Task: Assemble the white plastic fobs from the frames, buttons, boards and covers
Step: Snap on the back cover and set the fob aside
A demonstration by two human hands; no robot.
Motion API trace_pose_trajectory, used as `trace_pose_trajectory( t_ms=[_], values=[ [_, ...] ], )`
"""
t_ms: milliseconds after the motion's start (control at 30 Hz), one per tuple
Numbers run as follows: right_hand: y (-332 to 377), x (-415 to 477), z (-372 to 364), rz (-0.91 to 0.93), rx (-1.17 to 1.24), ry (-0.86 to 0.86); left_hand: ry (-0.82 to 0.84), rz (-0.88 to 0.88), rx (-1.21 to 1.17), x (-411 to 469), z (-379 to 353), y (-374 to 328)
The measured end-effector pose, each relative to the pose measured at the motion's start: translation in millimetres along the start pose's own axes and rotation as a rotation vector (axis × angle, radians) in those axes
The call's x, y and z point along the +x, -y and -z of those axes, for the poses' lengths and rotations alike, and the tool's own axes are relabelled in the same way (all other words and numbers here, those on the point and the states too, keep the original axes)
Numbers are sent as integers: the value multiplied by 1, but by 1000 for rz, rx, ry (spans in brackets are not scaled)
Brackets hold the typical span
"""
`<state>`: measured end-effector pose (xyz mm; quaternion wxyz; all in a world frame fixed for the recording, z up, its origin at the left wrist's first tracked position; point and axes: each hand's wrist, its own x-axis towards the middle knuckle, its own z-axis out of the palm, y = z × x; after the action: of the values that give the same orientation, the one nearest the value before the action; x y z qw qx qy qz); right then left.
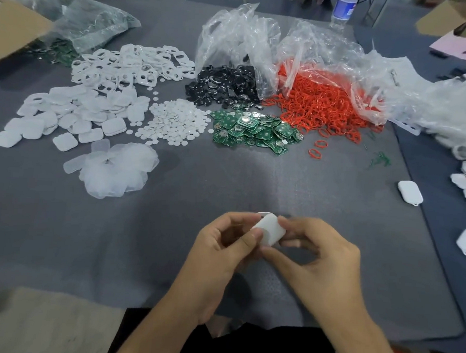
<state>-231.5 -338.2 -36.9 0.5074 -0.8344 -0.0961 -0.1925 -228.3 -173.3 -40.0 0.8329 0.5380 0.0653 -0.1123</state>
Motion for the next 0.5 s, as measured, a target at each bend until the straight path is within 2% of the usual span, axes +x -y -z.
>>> trace_pose_trajectory(
  t_ms=[67,133,267,333,500],
  values=[
    [-5,-10,-1,-40,-4,13,-40,7,85,-5,2,5],
    [-10,-19,3,0,-31,87,-33,-18,252,-7,8,5],
    [-9,-23,20,70,-66,355,193,25,484,-6,17,-5],
    [-9,-23,24,101,-100,446,246,50,516,-5,17,-7],
    [-11,-25,35,107,-169,535,306,130,425,-6,12,2]
  ],
)
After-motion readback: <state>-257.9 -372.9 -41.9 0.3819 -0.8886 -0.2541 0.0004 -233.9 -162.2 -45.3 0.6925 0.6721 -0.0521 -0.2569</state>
